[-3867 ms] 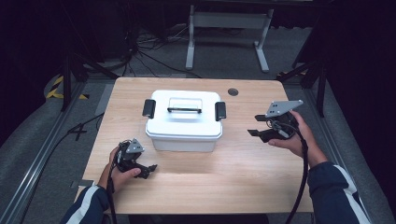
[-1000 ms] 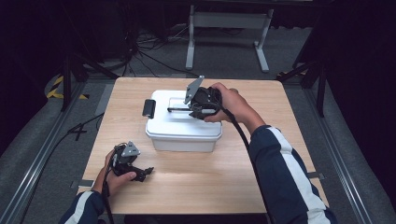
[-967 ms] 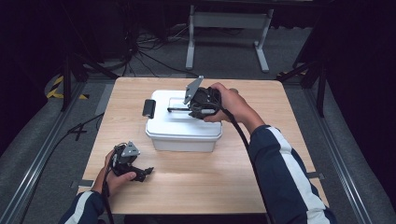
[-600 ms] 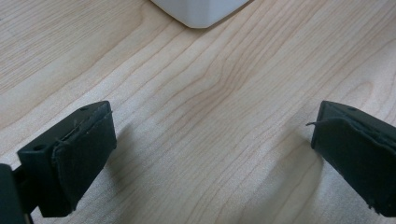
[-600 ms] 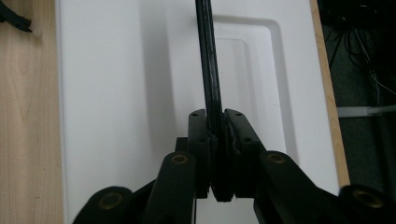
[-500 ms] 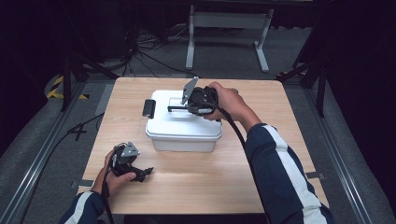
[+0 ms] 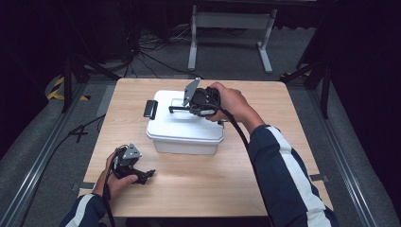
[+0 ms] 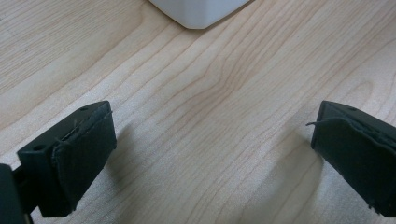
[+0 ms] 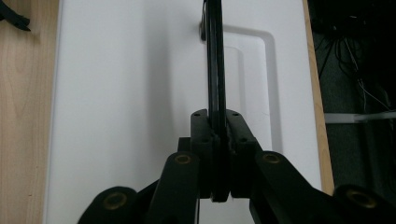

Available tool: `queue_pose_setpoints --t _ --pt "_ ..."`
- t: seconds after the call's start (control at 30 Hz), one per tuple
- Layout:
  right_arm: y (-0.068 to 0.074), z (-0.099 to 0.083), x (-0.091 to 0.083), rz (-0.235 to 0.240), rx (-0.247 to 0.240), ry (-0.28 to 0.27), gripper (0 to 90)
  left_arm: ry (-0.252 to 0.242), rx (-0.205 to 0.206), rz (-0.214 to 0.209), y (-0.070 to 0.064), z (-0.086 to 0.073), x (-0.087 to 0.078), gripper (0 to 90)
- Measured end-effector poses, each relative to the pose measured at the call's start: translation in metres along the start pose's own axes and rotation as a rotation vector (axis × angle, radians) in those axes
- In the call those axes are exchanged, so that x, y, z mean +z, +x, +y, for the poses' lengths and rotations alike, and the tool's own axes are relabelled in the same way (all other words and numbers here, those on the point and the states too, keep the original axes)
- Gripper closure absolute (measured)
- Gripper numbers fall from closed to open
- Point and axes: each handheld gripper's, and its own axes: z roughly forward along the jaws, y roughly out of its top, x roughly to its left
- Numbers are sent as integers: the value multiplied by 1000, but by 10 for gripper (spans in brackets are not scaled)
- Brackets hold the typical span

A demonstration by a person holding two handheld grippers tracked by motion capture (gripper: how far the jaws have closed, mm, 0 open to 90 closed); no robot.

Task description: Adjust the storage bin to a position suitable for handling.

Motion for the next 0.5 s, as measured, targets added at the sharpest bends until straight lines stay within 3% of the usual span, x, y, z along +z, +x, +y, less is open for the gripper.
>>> queue_pose_setpoints --t 0.5 --pt "-1 -2 -8 -13 -16 -39 848 0 -1 -1 0 0 0 4"
